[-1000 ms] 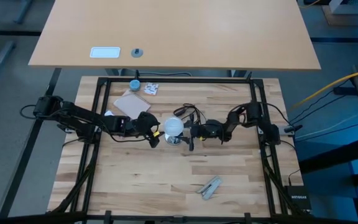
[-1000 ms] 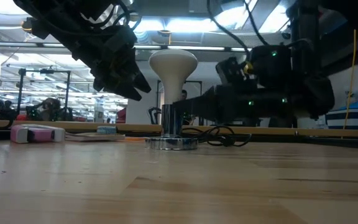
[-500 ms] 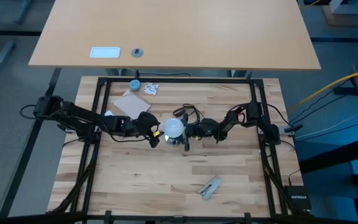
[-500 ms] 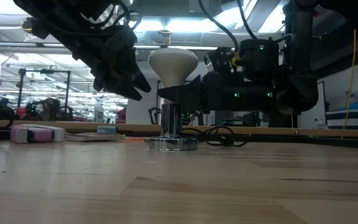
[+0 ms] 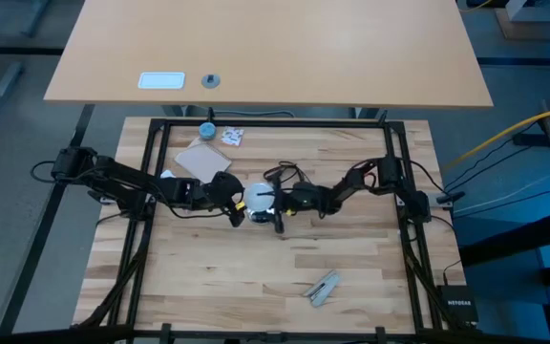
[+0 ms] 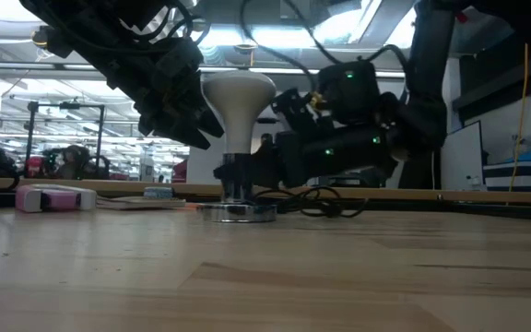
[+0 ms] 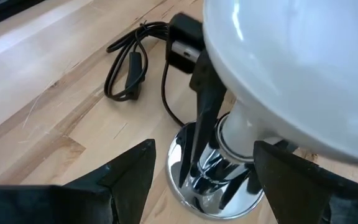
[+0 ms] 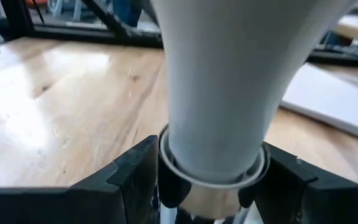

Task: Screw lightbulb
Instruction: Remove the lightbulb from the lamp

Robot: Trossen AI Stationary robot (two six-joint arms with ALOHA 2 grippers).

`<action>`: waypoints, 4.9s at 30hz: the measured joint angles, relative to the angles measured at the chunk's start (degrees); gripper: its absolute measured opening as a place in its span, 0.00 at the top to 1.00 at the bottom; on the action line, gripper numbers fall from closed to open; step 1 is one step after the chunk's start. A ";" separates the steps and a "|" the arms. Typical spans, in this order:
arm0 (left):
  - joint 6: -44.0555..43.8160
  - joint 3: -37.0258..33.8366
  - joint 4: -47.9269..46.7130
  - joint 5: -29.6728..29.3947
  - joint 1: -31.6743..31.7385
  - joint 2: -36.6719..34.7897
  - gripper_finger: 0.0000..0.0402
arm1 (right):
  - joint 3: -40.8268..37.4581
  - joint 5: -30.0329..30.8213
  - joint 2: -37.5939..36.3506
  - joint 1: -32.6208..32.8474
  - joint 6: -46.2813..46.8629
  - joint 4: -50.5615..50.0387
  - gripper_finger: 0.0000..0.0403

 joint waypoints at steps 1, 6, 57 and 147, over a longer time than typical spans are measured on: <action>0.02 0.00 -0.01 0.00 0.00 0.00 0.35 | 0.62 0.00 0.00 0.00 0.00 -1.55 0.44; 0.05 0.00 -0.11 0.02 0.00 0.00 0.35 | 2.85 -0.10 0.00 0.00 0.02 -4.26 0.44; 0.26 0.00 -0.22 -0.19 -0.92 0.00 0.35 | -2.71 -1.07 -0.11 0.04 5.84 15.01 0.44; -17.82 -0.02 -6.48 -31.89 -8.77 13.80 0.35 | 2.07 5.16 0.02 0.07 4.72 12.39 0.62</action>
